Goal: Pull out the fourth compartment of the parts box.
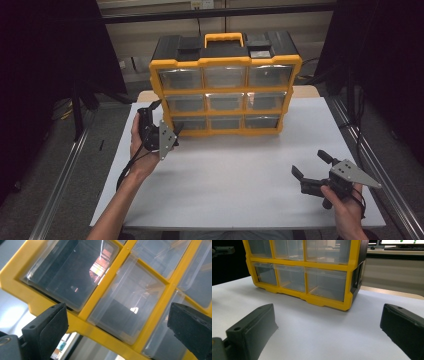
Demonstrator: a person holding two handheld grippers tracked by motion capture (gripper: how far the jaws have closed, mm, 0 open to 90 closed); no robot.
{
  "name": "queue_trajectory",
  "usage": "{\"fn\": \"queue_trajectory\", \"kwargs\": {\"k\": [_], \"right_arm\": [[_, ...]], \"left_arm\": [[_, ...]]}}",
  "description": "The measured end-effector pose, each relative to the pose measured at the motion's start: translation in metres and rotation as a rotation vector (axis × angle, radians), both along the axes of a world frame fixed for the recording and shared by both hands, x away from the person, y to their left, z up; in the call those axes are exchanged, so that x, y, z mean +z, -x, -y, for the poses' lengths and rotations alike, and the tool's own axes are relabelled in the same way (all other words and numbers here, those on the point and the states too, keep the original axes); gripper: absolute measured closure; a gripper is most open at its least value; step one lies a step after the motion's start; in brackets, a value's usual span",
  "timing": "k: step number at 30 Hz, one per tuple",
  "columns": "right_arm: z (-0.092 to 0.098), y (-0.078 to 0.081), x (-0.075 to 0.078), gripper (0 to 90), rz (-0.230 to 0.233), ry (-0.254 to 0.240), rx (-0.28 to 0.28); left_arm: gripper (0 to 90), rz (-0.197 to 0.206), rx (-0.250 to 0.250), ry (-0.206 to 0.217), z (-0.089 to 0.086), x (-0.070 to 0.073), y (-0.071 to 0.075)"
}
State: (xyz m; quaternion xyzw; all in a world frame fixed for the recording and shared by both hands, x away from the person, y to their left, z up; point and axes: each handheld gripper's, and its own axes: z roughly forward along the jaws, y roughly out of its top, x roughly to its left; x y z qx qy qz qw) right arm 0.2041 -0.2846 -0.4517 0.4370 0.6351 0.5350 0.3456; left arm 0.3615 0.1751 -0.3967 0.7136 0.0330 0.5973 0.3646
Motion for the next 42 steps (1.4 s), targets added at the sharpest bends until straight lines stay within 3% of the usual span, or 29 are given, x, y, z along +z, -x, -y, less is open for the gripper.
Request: {"fn": "queue_trajectory", "kwargs": {"k": [1, 5, 7, 9, 10, 15, 16, 21, 22, 23, 24, 25, 26, 32, 33, 34, 35, 36, 37, 38, 40, 41, 42], "right_arm": [[0.000, 0.000, 0.000, 0.0, 0.000, 0.000, 0.000], [0.000, 0.000, 0.000, 0.0, -0.001, 0.002, 0.002], [0.000, 0.000, 0.000, 0.0, -0.002, 0.000, 0.001], [0.000, 0.000, 0.000, 0.0, -0.004, 0.002, 0.001], [0.000, 0.000, 0.000, 0.0, -0.002, 0.002, 0.001], [-0.001, 0.000, 0.000, 0.0, 0.001, 0.012, 0.002], [-0.001, 0.000, 0.000, 0.0, 0.003, 0.011, 0.002], [0.000, 0.000, 0.000, 0.0, 0.004, 0.011, 0.002], [0.000, 0.000, 0.000, 0.0, 0.003, 0.010, 0.001], [0.000, 0.000, 0.000, 0.0, 0.003, 0.010, 0.002], [0.000, 0.000, 0.000, 0.0, 0.004, 0.012, 0.004], [0.000, 0.000, 0.000, 0.0, 0.003, 0.012, 0.005], [-0.001, 0.000, 0.000, 0.0, 0.002, 0.012, 0.005], [-0.001, 0.000, 0.000, 0.0, 0.002, 0.012, 0.005], [-0.001, 0.000, 0.000, 0.0, 0.002, 0.012, 0.005], [-0.001, 0.000, 0.000, 0.0, 0.002, 0.012, 0.005], [-0.001, 0.000, 0.000, 0.0, 0.002, 0.013, 0.006], [-0.001, 0.000, 0.000, 0.0, 0.002, 0.013, 0.006], [-0.001, 0.000, 0.000, 0.0, 0.001, 0.012, 0.007], [-0.001, 0.000, 0.000, 0.0, 0.002, 0.012, 0.007], [-0.001, 0.000, 0.000, 0.0, 0.002, 0.012, 0.008], [-0.001, 0.000, 0.000, 0.0, 0.002, 0.012, 0.007], [-0.001, 0.000, 0.000, 0.0, 0.002, 0.011, 0.008]], "left_arm": [[4.1, 0.000, 0.000, 0.000, 0.000, 0.000, 0.000], [5.3, 0.054, 0.026, -0.103, 0.000, -0.001, -0.004], [6.0, 0.052, 0.046, -0.120, 0.000, -0.004, -0.006], [6.4, 0.075, 0.054, -0.140, 0.000, -0.004, -0.007], [6.4, 0.102, 0.065, -0.172, 0.000, -0.005, -0.009], [7.8, 0.120, 0.090, -0.219, 0.001, -0.009, -0.011], [9.3, 0.152, 0.073, -0.242, 0.003, -0.009, -0.013], [11.8, 0.166, 0.085, -0.276, 0.007, -0.013, -0.016], [12.1, 0.191, 0.097, -0.328, 0.010, -0.013, -0.017], [11.9, 0.175, 0.086, -0.312, 0.013, -0.017, -0.018], [11.7, 0.185, 0.103, -0.372, 0.014, -0.015, -0.017], [12.2, 0.185, 0.103, -0.372, 0.014, -0.015, -0.017], [13.4, 0.194, 0.113, -0.427, 0.015, -0.016, -0.017], [19.7, 0.224, 0.146, -0.488, 0.018, -0.018, -0.024], [22.2, 0.224, 0.146, -0.488, 0.018, -0.018, -0.024], [27.3, 0.197, 0.134, -0.440, 0.019, -0.021, -0.024], [29.1, 0.209, 0.133, -0.467, 0.020, -0.020, -0.023], [29.7, 0.209, 0.133, -0.467, 0.020, -0.020, -0.023], [31.4, 0.231, 0.135, -0.507, 0.023, -0.021, -0.023], [32.0, 0.248, 0.135, -0.520, 0.024, -0.020, -0.024], [32.6, 0.238, 0.157, -0.524, 0.025, -0.020, -0.025], [33.9, 0.240, 0.143, -0.487, 0.025, -0.020, -0.029], [35.9, 0.248, 0.125, -0.477, 0.025, -0.020, -0.031]]}}
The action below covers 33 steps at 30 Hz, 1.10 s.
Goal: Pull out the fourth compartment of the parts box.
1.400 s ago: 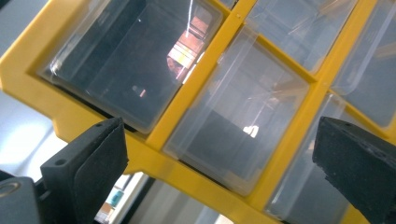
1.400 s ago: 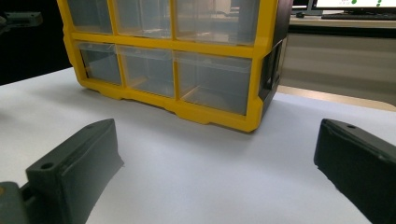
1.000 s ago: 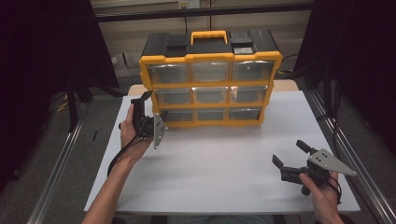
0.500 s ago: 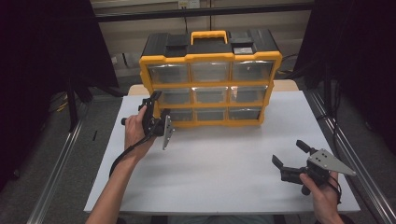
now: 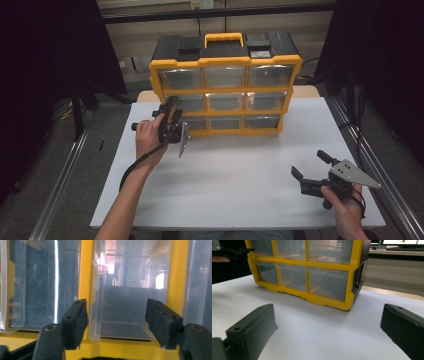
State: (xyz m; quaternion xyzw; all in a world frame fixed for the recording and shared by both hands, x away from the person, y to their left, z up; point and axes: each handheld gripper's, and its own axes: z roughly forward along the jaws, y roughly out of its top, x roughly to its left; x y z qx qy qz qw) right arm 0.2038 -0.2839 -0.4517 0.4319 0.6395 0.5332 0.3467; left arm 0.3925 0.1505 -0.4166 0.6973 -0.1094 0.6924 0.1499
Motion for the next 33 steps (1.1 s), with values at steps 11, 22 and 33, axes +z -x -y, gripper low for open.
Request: {"fn": "queue_trajectory", "kwargs": {"k": [11, 22, 33], "right_arm": [[0.000, 0.001, 0.000, 0.0, -0.001, -0.001, -0.002], [0.000, 0.000, 0.000, 0.0, -0.001, 0.000, 0.001], [0.000, 0.001, 0.000, 0.0, -0.005, 0.001, 0.008]], "left_arm": [[49.0, 0.012, 0.017, -0.057, 0.001, 0.004, -0.003], [67.8, 0.038, 0.028, -0.046, 0.001, 0.009, -0.002], [77.9, 0.050, 0.018, -0.025, 0.001, 0.011, -0.003]]}}
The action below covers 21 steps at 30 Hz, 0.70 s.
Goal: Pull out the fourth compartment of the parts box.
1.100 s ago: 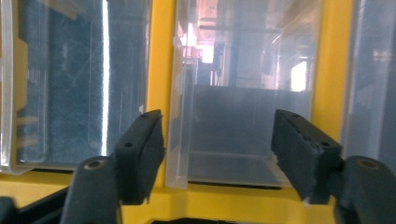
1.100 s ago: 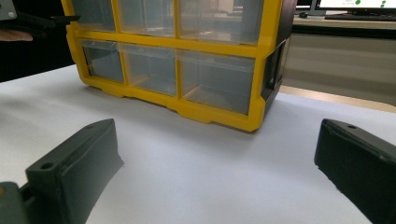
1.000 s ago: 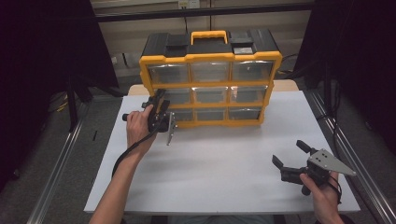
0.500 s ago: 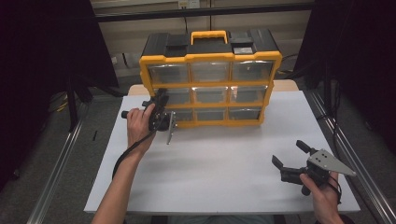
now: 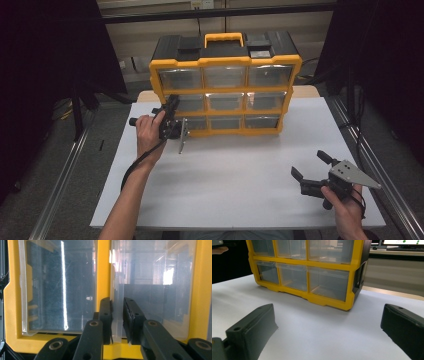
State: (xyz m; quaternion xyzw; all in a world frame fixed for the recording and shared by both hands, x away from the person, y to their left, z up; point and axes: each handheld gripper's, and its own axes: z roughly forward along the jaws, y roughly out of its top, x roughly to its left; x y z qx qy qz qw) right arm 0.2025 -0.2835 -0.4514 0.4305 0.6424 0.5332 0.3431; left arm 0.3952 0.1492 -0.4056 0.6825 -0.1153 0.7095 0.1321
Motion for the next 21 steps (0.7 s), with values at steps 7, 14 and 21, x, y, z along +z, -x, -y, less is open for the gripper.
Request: {"fn": "queue_trajectory", "kwargs": {"k": [7, 14, 21], "right_arm": [[0.0005, -0.0002, -0.0002, 0.0, 0.004, 0.000, 0.000], [0.0007, 0.0003, -0.0002, 0.0, 0.007, -0.003, -0.003], [0.0014, 0.0012, 0.0001, 0.0, 0.009, -0.005, -0.004]], "left_arm": [[79.5, 0.006, 0.006, -0.003, 0.0007, 0.0006, 0.0009], [79.6, 0.014, -0.003, 0.005, 0.0013, -0.0003, 0.0023], [79.6, 0.013, 0.014, 0.003, 0.0014, 0.0003, 0.0052]]}}
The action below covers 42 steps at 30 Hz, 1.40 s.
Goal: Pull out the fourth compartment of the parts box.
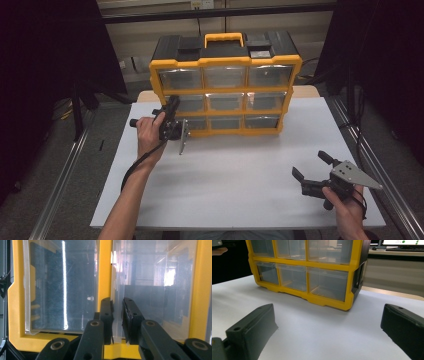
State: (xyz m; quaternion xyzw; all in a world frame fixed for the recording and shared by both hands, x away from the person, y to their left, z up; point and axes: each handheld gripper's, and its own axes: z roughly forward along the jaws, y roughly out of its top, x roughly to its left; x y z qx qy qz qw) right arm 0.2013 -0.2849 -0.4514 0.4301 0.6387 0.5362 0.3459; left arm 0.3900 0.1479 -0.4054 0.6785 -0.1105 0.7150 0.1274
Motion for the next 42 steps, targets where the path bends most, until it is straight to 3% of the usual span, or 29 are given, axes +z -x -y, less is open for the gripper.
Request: {"fn": "queue_trajectory", "kwargs": {"k": [5, 6, 15, 17, 19, 22, 27, 28, 30, 34, 35, 41, 42], "right_arm": [[0.000, 0.000, 0.000, 0.0, -0.001, -0.003, -0.001], [0.000, 0.000, 0.000, 0.0, 0.002, -0.001, -0.002], [0.001, 0.000, 0.000, 0.0, 0.006, -0.001, 0.003], [0.000, 0.000, 0.000, 0.0, 0.006, 0.000, 0.005], [0.000, 0.000, 0.000, 0.0, 0.007, 0.001, 0.005], [0.001, 0.000, 0.000, 0.0, 0.006, 0.000, 0.004], [0.000, 0.001, 0.000, 0.0, 0.002, -0.002, 0.003], [0.001, 0.001, 0.000, 0.0, 0.001, 0.003, 0.003], [0.001, 0.001, 0.001, 0.0, 0.003, 0.004, 0.004], [0.001, 0.001, 0.000, 0.0, 0.002, 0.004, 0.004], [0.001, 0.001, 0.000, 0.0, 0.004, 0.003, 0.007], [0.001, 0.001, 0.000, 0.0, 0.006, -0.001, 0.006], [0.001, 0.001, 0.000, 0.0, 0.003, -0.001, 0.003]], "left_arm": [[79.6, 0.000, -0.002, 0.003, 0.000, 0.001, 0.001], [79.6, 0.006, -0.027, 0.020, 0.000, 0.000, 0.000], [79.8, 0.011, -0.013, 0.004, 0.000, 0.001, 0.004], [79.8, 0.020, -0.034, 0.021, -0.001, 0.000, 0.003], [79.7, 0.007, -0.008, 0.002, -0.001, 0.001, 0.006], [79.7, 0.011, -0.006, 0.014, -0.001, 0.000, 0.007], [79.8, 0.020, -0.040, 0.035, -0.002, -0.002, 0.006], [79.8, 0.009, -0.016, 0.023, -0.002, 0.000, 0.008], [79.8, 0.015, -0.014, 0.012, -0.002, 0.000, 0.010], [79.9, 0.022, -0.038, 0.025, -0.002, -0.001, 0.010], [79.9, 0.014, -0.013, 0.020, -0.002, 0.000, 0.012], [79.9, 0.012, -0.020, 0.020, -0.002, 0.000, 0.014], [79.9, 0.019, 0.026, -0.037, -0.003, 0.003, 0.018]]}}
